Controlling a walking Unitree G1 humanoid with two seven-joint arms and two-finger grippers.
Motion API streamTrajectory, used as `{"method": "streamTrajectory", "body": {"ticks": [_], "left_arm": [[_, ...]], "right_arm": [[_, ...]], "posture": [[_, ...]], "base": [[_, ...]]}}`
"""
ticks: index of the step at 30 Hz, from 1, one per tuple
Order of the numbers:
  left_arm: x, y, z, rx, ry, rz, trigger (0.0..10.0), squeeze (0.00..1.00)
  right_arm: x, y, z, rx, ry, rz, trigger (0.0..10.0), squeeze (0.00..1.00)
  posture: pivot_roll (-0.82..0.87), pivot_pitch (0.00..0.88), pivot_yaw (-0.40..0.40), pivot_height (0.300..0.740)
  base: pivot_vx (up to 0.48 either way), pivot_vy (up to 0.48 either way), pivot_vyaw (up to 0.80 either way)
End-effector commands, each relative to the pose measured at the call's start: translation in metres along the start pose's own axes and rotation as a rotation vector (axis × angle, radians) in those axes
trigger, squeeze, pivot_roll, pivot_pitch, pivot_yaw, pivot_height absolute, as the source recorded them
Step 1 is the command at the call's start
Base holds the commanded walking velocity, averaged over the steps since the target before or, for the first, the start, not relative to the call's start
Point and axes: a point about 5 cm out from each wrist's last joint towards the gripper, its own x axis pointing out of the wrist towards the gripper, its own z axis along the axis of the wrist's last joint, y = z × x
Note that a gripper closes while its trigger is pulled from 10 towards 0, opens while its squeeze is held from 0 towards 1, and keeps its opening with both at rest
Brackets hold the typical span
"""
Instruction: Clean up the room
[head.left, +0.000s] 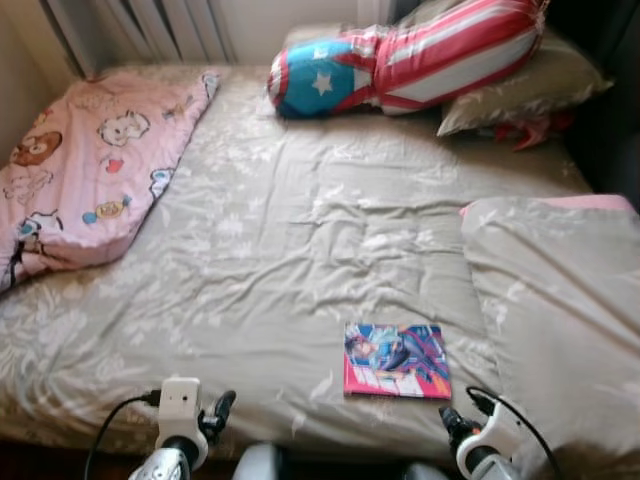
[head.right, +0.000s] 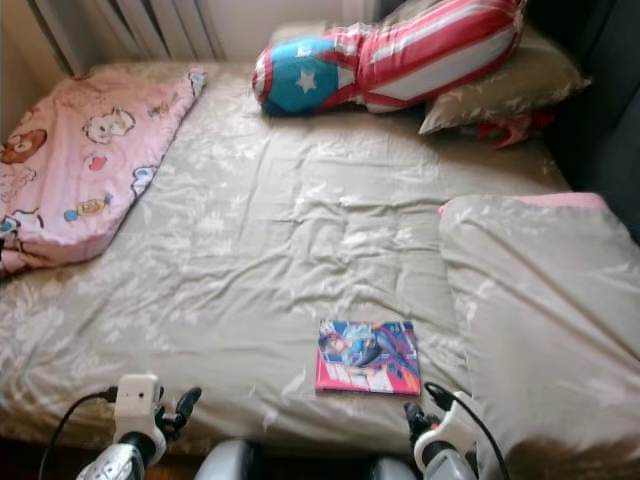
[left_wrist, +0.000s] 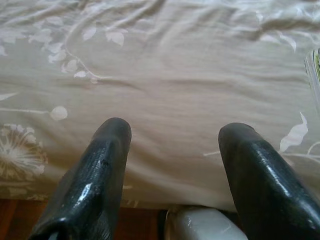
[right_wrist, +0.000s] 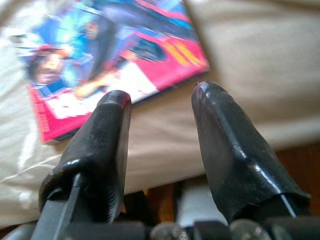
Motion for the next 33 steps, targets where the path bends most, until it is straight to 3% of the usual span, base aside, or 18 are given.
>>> {"method": "streamTrajectory", "body": {"ticks": [1, 8, 13, 21, 29, 33], "left_arm": [[-0.001, 0.004, -0.013, -0.026, 0.052, 0.034, 10.0, 0.00], [0.004, -0.001, -0.027, -0.040, 0.148, 0.061, 10.0, 0.00], [0.000, 0.003, -0.039, -0.035, 0.220, 0.084, 10.0, 0.00], [-0.004, 0.006, -0.050, -0.033, 0.302, 0.102, 10.0, 0.00], [-0.003, 0.005, -0.051, -0.049, 0.307, 0.115, 10.0, 0.00], [-0.007, 0.010, -0.056, -0.071, 0.326, 0.146, 10.0, 0.00]], "right_arm": [[-0.003, 0.001, -0.015, -0.052, 0.061, 0.006, 10.0, 0.00], [-0.011, -0.004, -0.038, -0.083, 0.138, -0.053, 10.0, 0.00], [-0.014, -0.002, -0.051, -0.181, 0.207, -0.047, 10.0, 0.00], [-0.014, -0.001, -0.054, -0.252, 0.254, -0.039, 10.0, 0.00], [-0.017, -0.010, -0.053, -0.274, 0.243, -0.065, 10.0, 0.00], [-0.017, -0.010, -0.053, -0.301, 0.244, -0.063, 10.0, 0.00]], "posture": [[0.07, 0.000, -0.007, 0.707], [0.07, 0.000, -0.023, 0.740], [0.07, 0.000, -0.022, 0.740], [0.04, 0.000, -0.021, 0.740], [0.05, 0.000, -0.025, 0.740], [0.06, 0.000, -0.026, 0.740]], "base": [[0.000, 0.000, 0.00], [0.000, 0.000, 0.00], [0.000, 0.000, 0.00], [0.000, 0.000, 0.00], [0.000, 0.000, 0.00], [0.000, 0.000, 0.78]]}}
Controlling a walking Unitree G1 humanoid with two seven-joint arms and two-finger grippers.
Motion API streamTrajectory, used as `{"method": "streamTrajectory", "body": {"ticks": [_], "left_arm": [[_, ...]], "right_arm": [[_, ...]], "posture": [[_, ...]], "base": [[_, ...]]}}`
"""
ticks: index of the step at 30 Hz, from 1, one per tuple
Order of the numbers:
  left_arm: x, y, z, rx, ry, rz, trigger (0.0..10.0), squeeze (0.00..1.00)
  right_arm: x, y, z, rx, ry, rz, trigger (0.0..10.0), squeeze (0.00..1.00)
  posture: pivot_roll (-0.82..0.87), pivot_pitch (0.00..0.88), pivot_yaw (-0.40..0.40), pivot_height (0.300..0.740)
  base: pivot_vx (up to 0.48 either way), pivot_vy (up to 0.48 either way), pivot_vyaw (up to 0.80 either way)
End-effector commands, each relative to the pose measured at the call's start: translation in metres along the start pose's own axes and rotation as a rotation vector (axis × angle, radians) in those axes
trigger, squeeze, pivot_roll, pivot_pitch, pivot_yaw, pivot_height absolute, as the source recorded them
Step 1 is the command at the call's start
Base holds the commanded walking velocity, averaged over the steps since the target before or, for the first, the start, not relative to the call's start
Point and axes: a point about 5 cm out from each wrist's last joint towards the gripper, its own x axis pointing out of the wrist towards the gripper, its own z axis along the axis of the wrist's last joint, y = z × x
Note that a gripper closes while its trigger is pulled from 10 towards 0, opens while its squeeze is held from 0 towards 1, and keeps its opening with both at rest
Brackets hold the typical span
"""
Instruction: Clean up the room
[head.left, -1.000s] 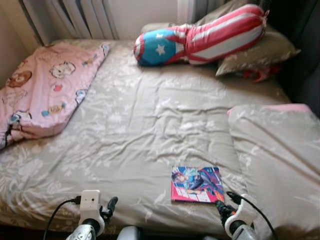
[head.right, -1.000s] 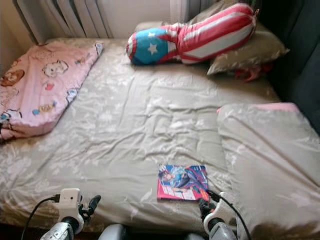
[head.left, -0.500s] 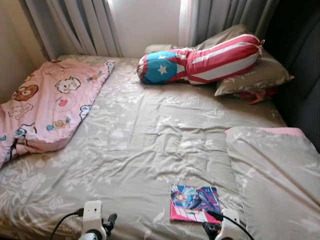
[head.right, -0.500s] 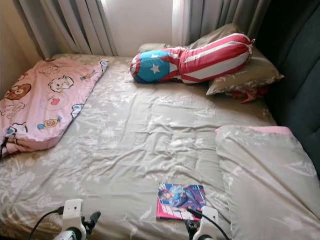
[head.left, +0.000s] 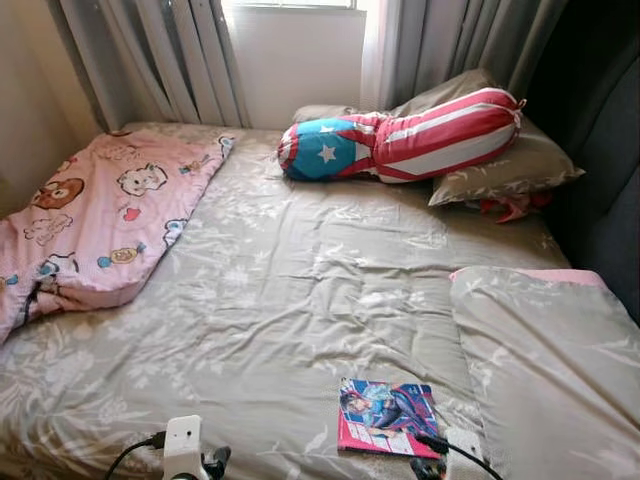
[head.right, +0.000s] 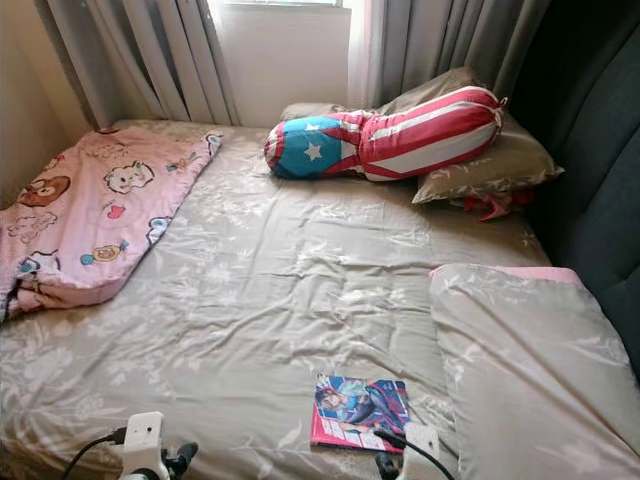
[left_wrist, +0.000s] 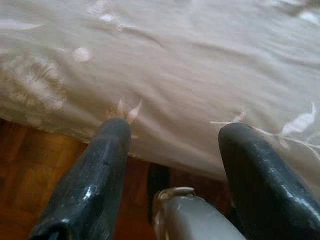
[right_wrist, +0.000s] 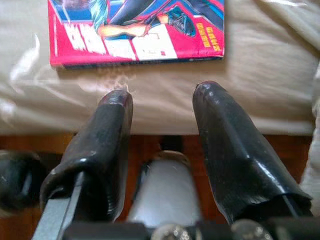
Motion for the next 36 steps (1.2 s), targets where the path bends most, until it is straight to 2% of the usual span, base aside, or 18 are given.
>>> {"method": "streamTrajectory", "body": {"ticks": [1, 11, 21, 36], "left_arm": [[-0.004, 0.009, -0.012, -0.010, 0.045, 0.037, 10.0, 0.00], [-0.004, 0.012, -0.012, -0.012, 0.050, 0.055, 10.0, 0.00], [-0.005, 0.012, -0.018, 0.021, 0.084, 0.045, 10.0, 0.00], [-0.005, 0.012, -0.018, 0.024, 0.085, 0.043, 10.0, 0.00]], "right_arm": [[0.002, 0.005, 0.006, -0.025, -0.019, 0.013, 10.0, 0.00], [0.002, 0.003, 0.006, -0.022, -0.018, 0.006, 10.0, 0.00], [-0.003, -0.014, -0.001, 0.020, 0.003, -0.024, 10.0, 0.00], [-0.003, -0.015, -0.001, 0.020, 0.003, -0.027, 10.0, 0.00]], "posture": [[0.06, 0.000, -0.026, 0.740], [0.08, 0.000, -0.033, 0.740], [0.06, 0.000, -0.025, 0.740], [0.06, 0.000, -0.026, 0.740]], "base": [[0.000, 0.000, 0.79], [0.000, 0.000, 0.80], [0.000, 0.113, 0.00], [0.000, 0.289, 0.00]]}}
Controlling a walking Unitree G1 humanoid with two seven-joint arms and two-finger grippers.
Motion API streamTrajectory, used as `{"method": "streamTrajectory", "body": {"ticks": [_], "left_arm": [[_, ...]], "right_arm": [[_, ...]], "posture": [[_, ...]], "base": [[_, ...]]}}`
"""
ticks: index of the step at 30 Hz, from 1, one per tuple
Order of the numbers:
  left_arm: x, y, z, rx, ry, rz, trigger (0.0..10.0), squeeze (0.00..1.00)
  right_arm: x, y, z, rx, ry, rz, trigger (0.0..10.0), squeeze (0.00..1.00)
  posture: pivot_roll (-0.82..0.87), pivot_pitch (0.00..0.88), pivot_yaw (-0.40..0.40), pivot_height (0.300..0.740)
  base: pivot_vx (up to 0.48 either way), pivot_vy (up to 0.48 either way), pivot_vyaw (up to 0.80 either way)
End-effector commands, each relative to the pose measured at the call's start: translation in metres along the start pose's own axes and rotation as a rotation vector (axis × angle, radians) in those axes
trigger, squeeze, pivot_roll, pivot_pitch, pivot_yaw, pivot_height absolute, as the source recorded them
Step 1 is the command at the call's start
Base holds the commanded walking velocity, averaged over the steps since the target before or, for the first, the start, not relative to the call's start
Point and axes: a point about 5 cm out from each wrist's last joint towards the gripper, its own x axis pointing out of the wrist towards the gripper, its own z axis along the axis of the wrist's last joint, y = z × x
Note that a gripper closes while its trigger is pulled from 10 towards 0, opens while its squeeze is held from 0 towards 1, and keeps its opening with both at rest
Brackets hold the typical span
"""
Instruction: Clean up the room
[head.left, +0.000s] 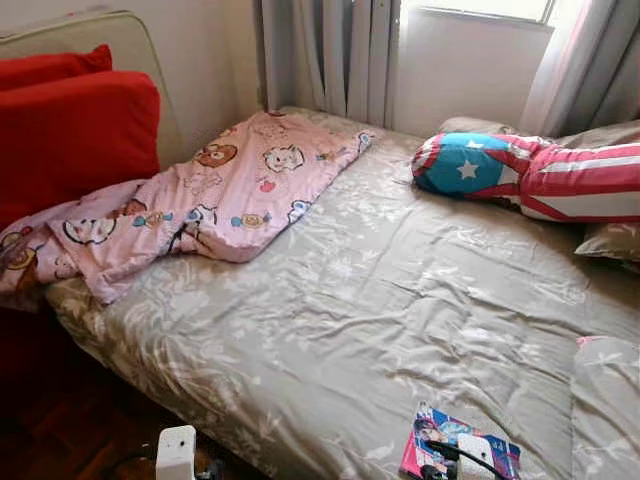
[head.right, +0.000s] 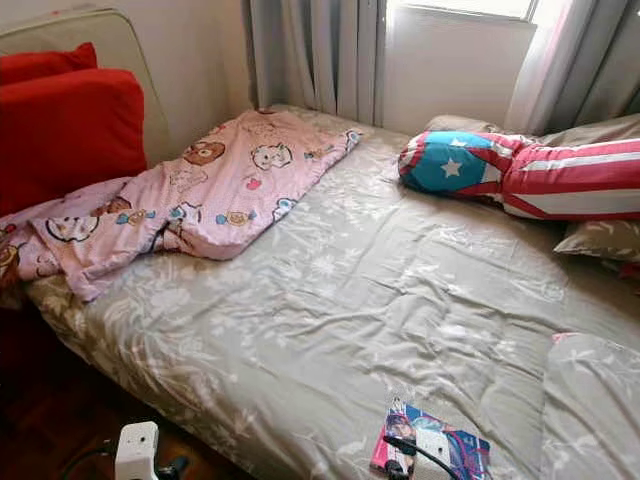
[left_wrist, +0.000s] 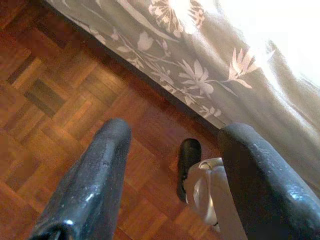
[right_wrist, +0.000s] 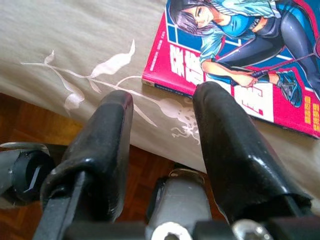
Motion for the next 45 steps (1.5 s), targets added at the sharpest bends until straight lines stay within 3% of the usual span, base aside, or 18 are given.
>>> {"method": "streamTrajectory", "body": {"ticks": [1, 18, 21, 28, 36, 45], "left_arm": [[0.000, 0.000, -0.002, 0.005, 0.013, 0.000, 10.0, 0.00], [0.000, 0.000, -0.002, 0.005, 0.013, 0.000, 10.0, 0.00], [-0.002, 0.001, -0.008, 0.035, 0.034, -0.005, 10.0, 0.00], [-0.002, 0.004, -0.008, 0.044, 0.040, 0.000, 10.0, 0.00], [-0.002, 0.004, -0.008, 0.047, 0.040, -0.001, 10.0, 0.00], [-0.001, 0.003, -0.007, 0.049, 0.041, -0.003, 10.0, 0.00]], "right_arm": [[-0.001, -0.002, -0.004, 0.004, 0.012, -0.008, 10.0, 0.00], [-0.001, -0.002, -0.004, 0.004, 0.012, -0.008, 10.0, 0.00], [-0.001, -0.001, -0.007, 0.017, 0.033, -0.003, 10.0, 0.00], [0.002, 0.014, -0.004, 0.019, 0.029, 0.017, 10.0, 0.00], [0.003, 0.019, -0.005, 0.021, 0.035, 0.021, 10.0, 0.00], [-0.002, -0.002, -0.010, 0.020, 0.042, -0.001, 10.0, 0.00]], "posture": [[0.06, 0.000, -0.026, 0.740], [0.06, 0.000, -0.026, 0.740], [0.08, 0.000, -0.015, 0.740], [0.09, 0.000, -0.010, 0.740], [0.09, 0.000, -0.011, 0.740], [0.09, 0.000, -0.014, 0.740]], "base": [[0.000, 0.289, 0.00], [0.000, 0.289, 0.00], [0.000, 0.000, 0.00], [0.000, 0.314, 0.00], [0.000, 0.039, 0.00], [0.000, 0.106, 0.00]]}}
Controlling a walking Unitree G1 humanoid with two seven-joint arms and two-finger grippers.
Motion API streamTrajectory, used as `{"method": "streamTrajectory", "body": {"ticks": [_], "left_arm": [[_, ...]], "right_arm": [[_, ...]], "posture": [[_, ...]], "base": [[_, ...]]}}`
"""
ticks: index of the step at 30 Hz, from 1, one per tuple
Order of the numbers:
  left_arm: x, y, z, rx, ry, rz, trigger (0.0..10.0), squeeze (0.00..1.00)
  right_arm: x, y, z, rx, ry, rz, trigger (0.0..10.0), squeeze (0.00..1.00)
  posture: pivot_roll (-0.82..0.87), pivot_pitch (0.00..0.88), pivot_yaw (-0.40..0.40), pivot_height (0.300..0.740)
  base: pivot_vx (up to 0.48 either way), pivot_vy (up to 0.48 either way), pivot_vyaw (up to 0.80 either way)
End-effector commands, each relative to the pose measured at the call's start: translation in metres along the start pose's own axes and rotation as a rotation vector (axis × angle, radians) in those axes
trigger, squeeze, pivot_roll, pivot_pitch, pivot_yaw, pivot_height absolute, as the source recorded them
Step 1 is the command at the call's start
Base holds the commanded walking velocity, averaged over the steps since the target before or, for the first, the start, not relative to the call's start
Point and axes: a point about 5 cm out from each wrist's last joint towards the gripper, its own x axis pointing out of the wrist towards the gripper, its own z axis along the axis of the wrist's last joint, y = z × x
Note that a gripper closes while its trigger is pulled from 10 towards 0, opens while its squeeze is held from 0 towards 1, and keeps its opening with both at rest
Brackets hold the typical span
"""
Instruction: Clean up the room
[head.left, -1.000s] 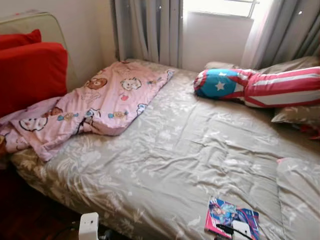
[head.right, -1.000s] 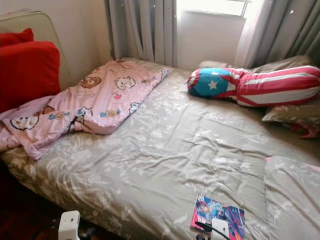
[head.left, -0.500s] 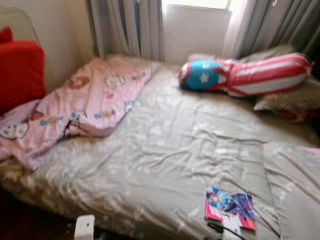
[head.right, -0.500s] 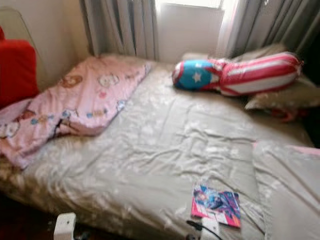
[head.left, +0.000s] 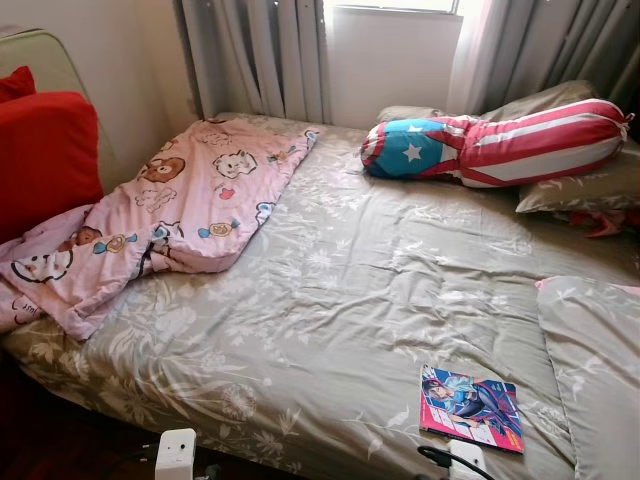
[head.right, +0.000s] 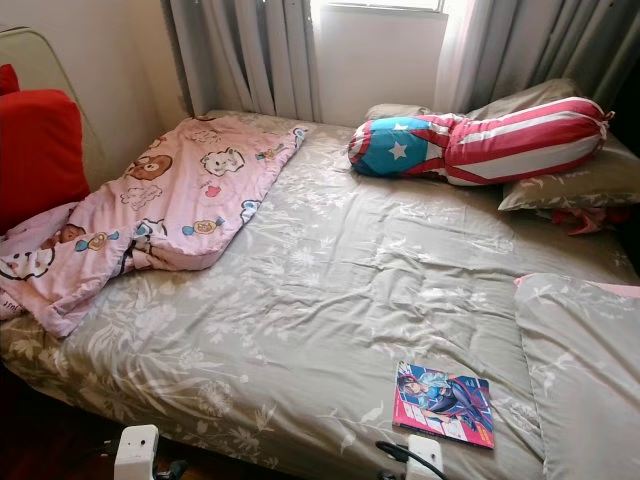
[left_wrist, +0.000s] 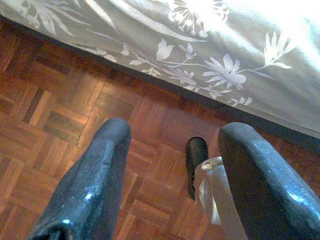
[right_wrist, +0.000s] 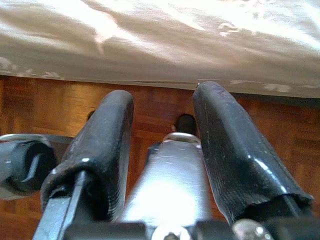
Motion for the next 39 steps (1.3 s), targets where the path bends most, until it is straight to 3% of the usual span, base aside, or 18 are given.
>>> {"method": "streamTrajectory", "body": {"ticks": [1, 11, 15, 20, 30, 35, 39], "left_arm": [[0.000, 0.000, -0.003, -0.002, 0.020, 0.000, 10.0, 0.00], [-0.001, 0.000, -0.004, -0.004, 0.021, 0.004, 10.0, 0.00], [-0.001, 0.000, -0.004, 0.001, 0.021, 0.004, 10.0, 0.00], [-0.001, 0.001, -0.003, 0.001, 0.018, 0.005, 10.0, 0.00], [0.000, 0.000, -0.002, 0.001, 0.013, 0.006, 10.0, 0.00], [0.000, -0.001, -0.002, 0.000, 0.014, 0.006, 10.0, 0.00], [0.000, 0.000, -0.002, -0.001, 0.013, 0.007, 10.0, 0.00]], "right_arm": [[0.000, -0.002, 0.003, 0.004, -0.012, 0.003, 10.0, 0.00], [0.002, 0.005, 0.004, -0.002, -0.008, 0.006, 10.0, 0.00], [0.003, 0.017, 0.001, -0.002, -0.002, 0.017, 10.0, 0.00], [0.004, 0.021, -0.002, 0.000, 0.002, 0.020, 10.0, 0.00], [-0.002, -0.006, -0.005, 0.008, 0.000, -0.009, 10.0, 0.00], [-0.002, -0.006, -0.001, 0.009, -0.007, -0.009, 10.0, 0.00], [0.002, 0.005, 0.004, 0.007, -0.012, 0.003, 10.0, 0.00]], "posture": [[0.09, 0.000, -0.014, 0.740], [0.09, 0.000, -0.015, 0.740], [0.09, 0.000, -0.014, 0.740], [0.09, 0.000, -0.013, 0.740], [0.09, 0.000, -0.013, 0.740], [0.08, 0.000, -0.013, 0.740], [0.08, 0.000, -0.011, 0.740]], "base": [[0.000, 0.000, 0.00], [0.000, 0.000, 0.00], [0.000, 0.480, 0.00], [0.000, 0.480, 0.00], [0.000, 0.480, 0.00], [0.000, 0.480, 0.00], [0.000, 0.480, 0.00]]}}
